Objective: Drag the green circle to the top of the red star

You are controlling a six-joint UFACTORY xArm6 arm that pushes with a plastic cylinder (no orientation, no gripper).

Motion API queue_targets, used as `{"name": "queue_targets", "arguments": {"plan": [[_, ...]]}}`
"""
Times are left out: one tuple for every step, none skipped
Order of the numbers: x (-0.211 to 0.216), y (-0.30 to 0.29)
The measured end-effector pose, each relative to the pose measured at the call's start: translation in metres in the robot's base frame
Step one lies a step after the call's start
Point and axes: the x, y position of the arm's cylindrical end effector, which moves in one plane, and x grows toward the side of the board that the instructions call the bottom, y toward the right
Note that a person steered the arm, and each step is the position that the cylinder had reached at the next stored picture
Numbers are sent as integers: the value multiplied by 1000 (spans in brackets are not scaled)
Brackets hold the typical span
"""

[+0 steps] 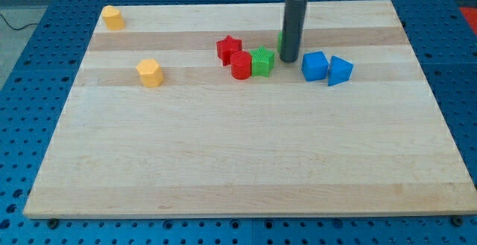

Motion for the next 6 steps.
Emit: {"name": "queue_targets", "arguments": {"plan": [[-45,-23],[-38,-20],[-19,9],[-38,42],[-77,30],[-89,-25]]}}
